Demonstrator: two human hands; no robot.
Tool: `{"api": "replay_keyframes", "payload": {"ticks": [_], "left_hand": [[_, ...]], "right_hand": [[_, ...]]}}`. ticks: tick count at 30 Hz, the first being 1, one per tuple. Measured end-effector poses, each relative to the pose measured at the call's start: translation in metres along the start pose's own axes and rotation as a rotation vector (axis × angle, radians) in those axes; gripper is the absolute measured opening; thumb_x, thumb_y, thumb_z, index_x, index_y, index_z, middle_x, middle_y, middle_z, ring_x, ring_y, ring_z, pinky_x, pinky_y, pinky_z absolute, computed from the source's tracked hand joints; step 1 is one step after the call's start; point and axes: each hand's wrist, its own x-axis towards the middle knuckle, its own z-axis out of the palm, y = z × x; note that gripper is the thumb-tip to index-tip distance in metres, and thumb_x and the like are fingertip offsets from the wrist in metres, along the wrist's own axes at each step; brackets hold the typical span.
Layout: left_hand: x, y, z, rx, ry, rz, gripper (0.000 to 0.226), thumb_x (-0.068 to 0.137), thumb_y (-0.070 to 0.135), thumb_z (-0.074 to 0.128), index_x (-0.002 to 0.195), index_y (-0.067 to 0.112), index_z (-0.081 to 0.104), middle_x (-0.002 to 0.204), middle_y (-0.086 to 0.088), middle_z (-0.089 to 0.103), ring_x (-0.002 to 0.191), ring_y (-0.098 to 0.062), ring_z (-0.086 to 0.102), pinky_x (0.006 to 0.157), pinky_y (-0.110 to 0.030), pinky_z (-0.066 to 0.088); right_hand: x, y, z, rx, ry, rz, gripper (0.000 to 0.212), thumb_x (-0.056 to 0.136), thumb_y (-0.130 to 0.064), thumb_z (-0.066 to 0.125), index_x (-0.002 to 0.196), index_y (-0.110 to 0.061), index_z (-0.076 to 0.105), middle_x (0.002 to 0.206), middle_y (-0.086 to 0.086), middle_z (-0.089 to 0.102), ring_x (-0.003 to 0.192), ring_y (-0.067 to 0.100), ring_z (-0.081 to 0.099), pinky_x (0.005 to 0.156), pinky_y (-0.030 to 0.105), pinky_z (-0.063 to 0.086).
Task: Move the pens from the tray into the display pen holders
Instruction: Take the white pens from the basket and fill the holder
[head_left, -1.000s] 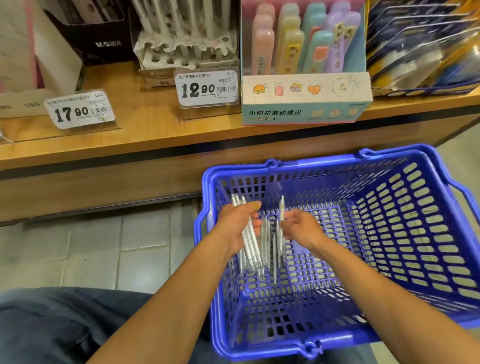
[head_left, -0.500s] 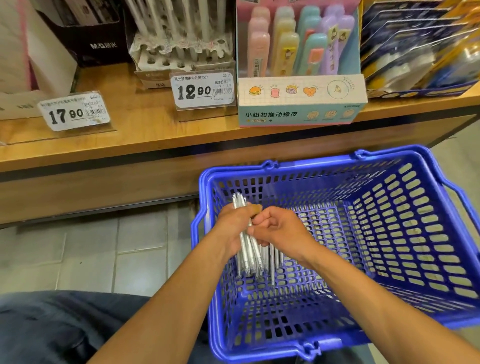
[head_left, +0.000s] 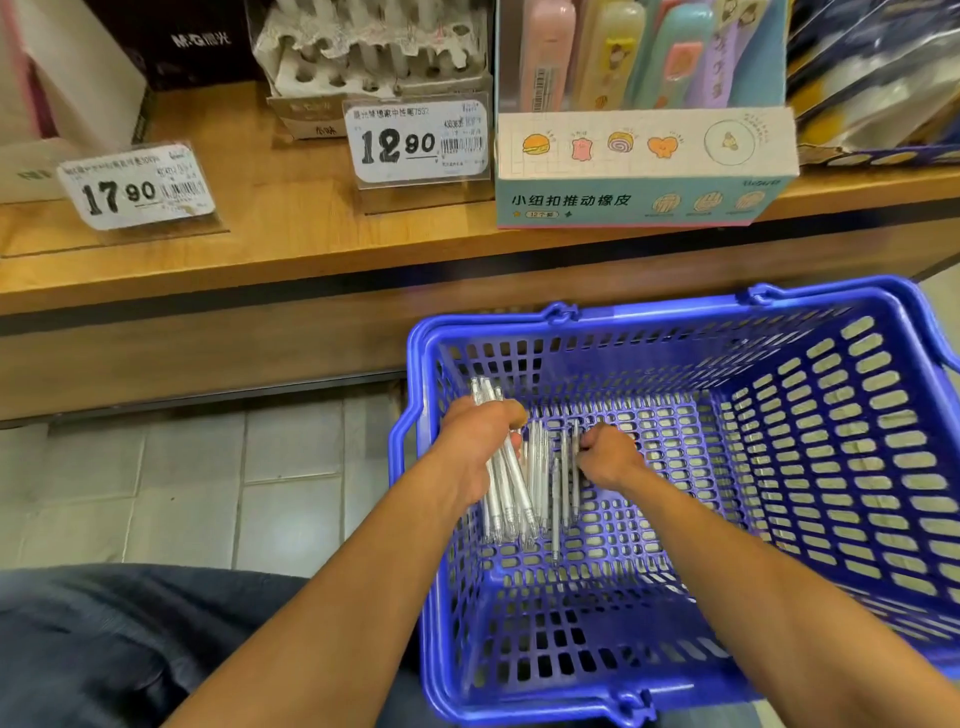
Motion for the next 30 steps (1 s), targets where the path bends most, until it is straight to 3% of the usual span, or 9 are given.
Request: {"api": "replay_keyframes", "payload": {"ticks": [7, 12, 14, 16, 18, 20, 23, 27, 30], "left_hand": [[-0.001, -0.002, 0.002, 0.002, -0.021, 0.082, 0.079, 0.078, 0.013, 0.082, 0.144, 0.003, 0.041, 0.133, -0.018, 0.059, 0.074, -0.014, 0.058, 0.108, -0.051, 0.043], [-0.003, -0.001, 0.001, -0.009, -0.097, 0.038, 0.077, 0.078, 0.021, 0.083, 0.140, -0.001, 0.045, 0.058, -0.002, 0.065, 0.120, -0.034, 0.060, 0.115, -0.056, 0.031], [-0.007, 0.001, 0.000, -0.011, -0.131, 0.028, 0.071, 0.079, 0.022, 0.082, 0.136, -0.003, 0.048, 0.053, 0.000, 0.061, 0.103, -0.029, 0.068, 0.107, -0.050, 0.044], [-0.011, 0.003, -0.001, -0.006, -0.144, 0.022, 0.073, 0.080, 0.021, 0.082, 0.139, -0.003, 0.045, 0.055, -0.001, 0.060, 0.060, -0.015, 0.063, 0.089, -0.042, 0.056], [-0.012, 0.003, 0.000, -0.027, -0.147, 0.013, 0.084, 0.080, 0.020, 0.081, 0.147, -0.002, 0.035, 0.060, -0.002, 0.059, 0.047, -0.011, 0.055, 0.089, -0.039, 0.054], [-0.010, 0.003, 0.001, -0.055, -0.132, 0.008, 0.088, 0.080, 0.021, 0.082, 0.148, -0.001, 0.031, 0.062, -0.002, 0.061, 0.058, -0.013, 0.063, 0.105, -0.043, 0.046], [-0.008, 0.001, 0.001, -0.033, -0.082, 0.007, 0.091, 0.078, 0.027, 0.083, 0.147, 0.000, 0.029, 0.059, -0.001, 0.065, 0.109, -0.022, 0.063, 0.116, -0.047, 0.027], [-0.005, 0.000, 0.001, -0.064, -0.086, 0.012, 0.093, 0.073, 0.031, 0.086, 0.147, 0.002, 0.038, 0.080, -0.006, 0.067, 0.070, -0.015, 0.061, 0.106, -0.047, 0.044], [-0.008, 0.001, 0.001, -0.112, -0.137, 0.026, 0.101, 0.061, 0.040, 0.092, 0.143, 0.006, 0.044, 0.115, -0.011, 0.066, 0.088, -0.024, 0.069, 0.087, -0.045, 0.056]], "right_hand": [[0.008, -0.002, 0.032, -0.126, 0.162, 0.085, 0.060, 0.088, -0.011, 0.063, 0.140, 0.000, 0.033, 0.109, 0.018, 0.063, 0.093, 0.034, 0.064, 0.061, 0.032, 0.050], [0.008, 0.002, 0.027, -0.046, 0.161, 0.117, 0.058, 0.084, -0.022, 0.073, 0.129, -0.002, 0.042, 0.085, 0.007, 0.058, 0.072, 0.023, 0.056, 0.045, 0.024, 0.037], [0.003, 0.005, 0.021, -0.006, 0.151, 0.135, 0.051, 0.082, -0.025, 0.076, 0.119, -0.002, 0.049, 0.076, 0.003, 0.053, 0.067, 0.021, 0.055, 0.044, 0.024, 0.037], [-0.003, 0.005, 0.014, 0.032, 0.139, 0.120, 0.043, 0.083, -0.026, 0.075, 0.109, 0.002, 0.055, 0.073, 0.007, 0.056, 0.063, 0.022, 0.056, 0.047, 0.030, 0.044], [-0.011, 0.002, 0.003, 0.091, 0.119, 0.053, 0.032, 0.084, -0.022, 0.073, 0.097, 0.004, 0.060, 0.074, 0.018, 0.061, 0.064, 0.029, 0.060, 0.060, 0.038, 0.052], [-0.024, -0.006, -0.012, 0.235, 0.064, -0.009, 0.020, 0.084, -0.017, 0.072, 0.091, -0.006, 0.057, 0.071, 0.011, 0.062, 0.060, 0.023, 0.059, 0.060, 0.037, 0.054], [-0.053, -0.021, -0.032, 0.554, -0.047, -0.096, 0.018, 0.085, -0.008, 0.069, 0.099, -0.011, 0.057, 0.075, 0.008, 0.065, 0.060, 0.017, 0.062, 0.061, 0.031, 0.055], [-0.101, -0.040, -0.044, 0.777, -0.098, -0.254, 0.021, 0.084, 0.000, 0.068, 0.103, -0.009, 0.063, 0.074, 0.005, 0.067, 0.061, 0.013, 0.064, 0.060, 0.023, 0.052], [-0.127, -0.056, -0.039, 0.819, -0.131, -0.331, 0.019, 0.084, -0.001, 0.068, 0.100, -0.011, 0.065, 0.077, 0.004, 0.073, 0.065, 0.012, 0.066, 0.063, 0.023, 0.053]]}}
